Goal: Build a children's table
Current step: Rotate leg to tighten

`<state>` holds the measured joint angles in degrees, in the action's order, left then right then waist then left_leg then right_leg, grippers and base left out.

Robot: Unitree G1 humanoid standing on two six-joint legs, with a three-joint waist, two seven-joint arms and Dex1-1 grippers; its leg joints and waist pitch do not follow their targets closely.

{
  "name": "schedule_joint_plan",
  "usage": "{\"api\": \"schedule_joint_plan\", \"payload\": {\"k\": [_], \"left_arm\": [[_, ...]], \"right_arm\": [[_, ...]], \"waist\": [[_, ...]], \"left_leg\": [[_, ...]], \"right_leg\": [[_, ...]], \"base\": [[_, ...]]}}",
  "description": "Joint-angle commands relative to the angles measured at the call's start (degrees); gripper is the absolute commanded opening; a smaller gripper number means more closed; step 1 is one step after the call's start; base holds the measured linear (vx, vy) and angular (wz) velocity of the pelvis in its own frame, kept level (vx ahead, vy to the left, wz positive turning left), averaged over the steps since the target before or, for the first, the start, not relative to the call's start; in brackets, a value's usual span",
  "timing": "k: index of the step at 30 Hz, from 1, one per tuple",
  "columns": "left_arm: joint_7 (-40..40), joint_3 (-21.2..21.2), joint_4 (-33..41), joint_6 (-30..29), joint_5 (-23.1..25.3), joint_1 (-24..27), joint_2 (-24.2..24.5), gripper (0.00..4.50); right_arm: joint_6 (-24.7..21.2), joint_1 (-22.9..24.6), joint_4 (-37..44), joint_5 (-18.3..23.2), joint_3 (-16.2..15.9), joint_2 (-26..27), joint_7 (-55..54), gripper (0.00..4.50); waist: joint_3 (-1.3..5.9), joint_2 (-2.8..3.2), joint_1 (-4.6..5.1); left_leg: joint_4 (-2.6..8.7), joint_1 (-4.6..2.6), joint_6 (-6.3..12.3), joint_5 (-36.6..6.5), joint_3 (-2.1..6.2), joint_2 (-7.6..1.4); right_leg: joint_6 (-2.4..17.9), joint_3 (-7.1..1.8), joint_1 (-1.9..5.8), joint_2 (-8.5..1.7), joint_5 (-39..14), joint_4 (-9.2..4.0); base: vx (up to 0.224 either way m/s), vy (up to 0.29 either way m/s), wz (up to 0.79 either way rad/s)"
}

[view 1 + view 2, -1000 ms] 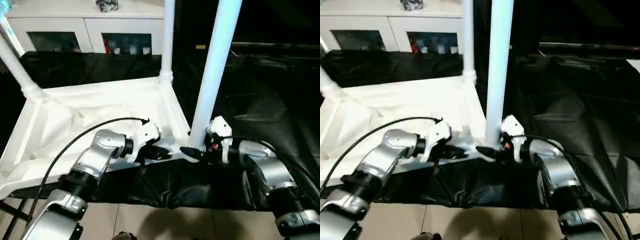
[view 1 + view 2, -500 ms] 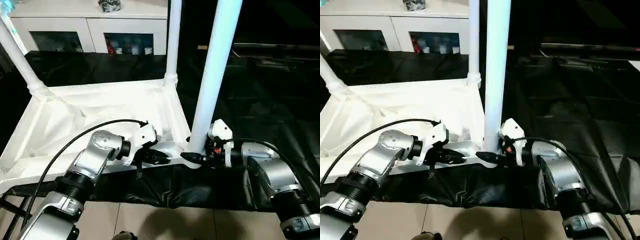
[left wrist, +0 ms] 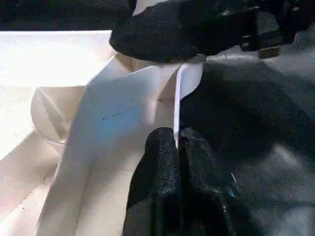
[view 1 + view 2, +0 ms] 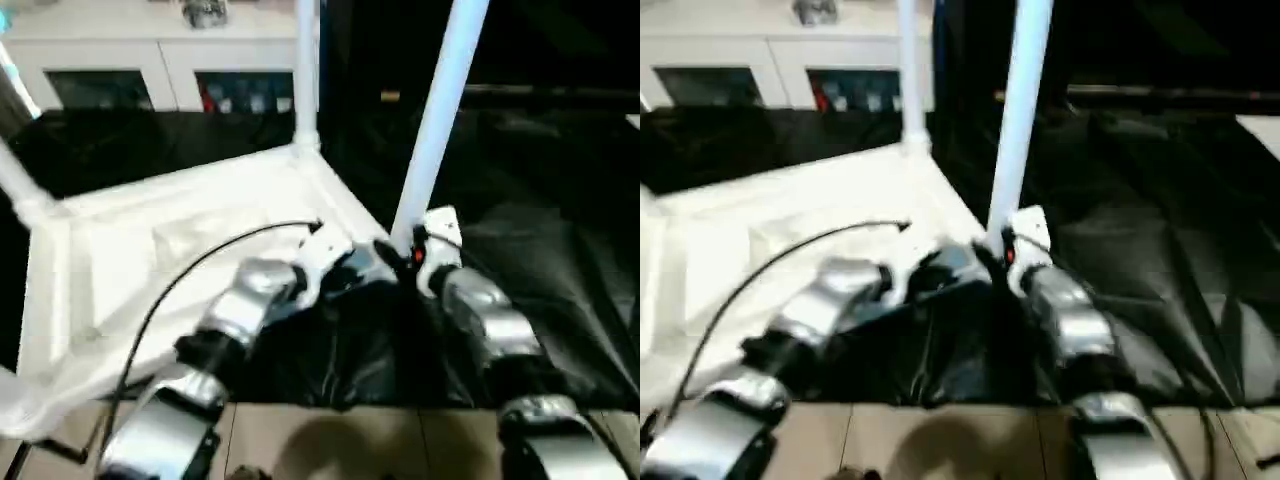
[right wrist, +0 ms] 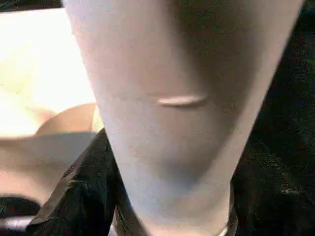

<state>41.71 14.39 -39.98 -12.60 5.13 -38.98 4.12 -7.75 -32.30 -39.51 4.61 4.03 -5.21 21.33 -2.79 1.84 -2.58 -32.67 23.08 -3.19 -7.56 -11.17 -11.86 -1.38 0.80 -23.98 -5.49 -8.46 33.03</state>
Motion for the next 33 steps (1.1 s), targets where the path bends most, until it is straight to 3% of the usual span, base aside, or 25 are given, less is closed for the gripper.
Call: {"api": "schedule_joint_plan", "payload": {"k": [1,3,9,15,21,30,31,33], "left_arm": [[-4.70,-2.76,1.31,2.36,-1.74,-2.62,-2.49,0.00],[-3.31,-2.33,1.89,2.93,-2.00,-2.18,-2.42,0.00],[0.68,-1.34,3.22,4.13,-2.70,-1.01,-1.04,0.00],[8.40,0.00,6.18,4.78,-3.70,0.99,2.34,0.00],[17.08,1.71,8.63,5.06,-4.73,2.91,6.52,0.00],[25.25,3.26,12.57,3.76,-6.05,4.90,10.21,0.00],[26.24,3.47,13.00,3.48,-6.21,5.08,10.64,0.00],[28.14,3.98,13.94,3.05,-6.56,5.61,11.56,0.00]], "right_arm": [[0.63,-0.33,-1.70,2.06,-2.52,5.03,1.90,2.66],[0.50,-0.39,-1.39,3.66,-1.72,5.69,3.74,3.36],[1.76,-0.53,-1.19,3.03,-2.31,4.89,6.12,3.83],[3.03,0.53,1.30,2.06,-4.78,0.65,13.68,3.83],[1.68,3.90,6.57,1.29,-10.11,-6.12,28.04,3.83],[1.18,6.63,12.48,3.17,-13.03,-11.10,38.37,3.83],[0.81,6.73,12.98,3.20,-13.25,-11.54,39.13,3.58],[-0.33,7.21,14.53,3.67,-13.86,-12.53,41.55,3.51]], "waist": [[4.21,-0.65,0.05],[4.27,-0.66,0.02],[4.25,-0.64,0.07],[4.16,-0.63,0.30],[4.12,-0.66,0.04],[4.01,-0.58,-0.99],[3.94,-0.59,-1.00],[3.95,-0.62,-1.07]], "left_leg": [[3.59,-1.61,0.65,-21.30,0.38,-0.08],[3.53,-1.61,1.06,-20.58,0.28,-0.08],[3.57,-1.54,1.59,-20.20,0.20,-0.13],[3.60,-1.56,1.81,-20.70,0.20,-0.22],[3.66,-1.53,2.13,-20.41,0.18,-0.42],[3.70,-1.93,1.84,-20.96,-0.02,-0.74],[3.76,-1.90,1.59,-21.47,0.03,-0.69],[3.81,-1.88,1.42,-21.41,0.07,-0.69]], "right_leg": [[8.72,0.16,1.77,-0.97,-21.52,-4.52],[9.51,0.12,1.91,-0.90,-19.33,-4.29],[10.18,0.12,2.12,-1.05,-18.96,-4.17],[10.38,0.08,2.12,-1.06,-19.62,-4.23],[11.03,0.04,2.30,-0.96,-18.20,-3.94],[11.51,-0.08,1.96,-0.96,-18.85,-3.80],[11.22,-0.07,1.95,-0.98,-19.74,-3.86],[10.87,-0.09,2.02,-1.00,-20.11,-3.88]], "base": [[0.000,0.000,0.00],[0.000,0.000,0.00],[0.000,0.000,0.00],[0.000,0.000,0.00],[0.000,0.000,0.00],[0.000,0.000,0.00],[0.000,0.000,0.00],[0.000,0.000,0.00]]}}
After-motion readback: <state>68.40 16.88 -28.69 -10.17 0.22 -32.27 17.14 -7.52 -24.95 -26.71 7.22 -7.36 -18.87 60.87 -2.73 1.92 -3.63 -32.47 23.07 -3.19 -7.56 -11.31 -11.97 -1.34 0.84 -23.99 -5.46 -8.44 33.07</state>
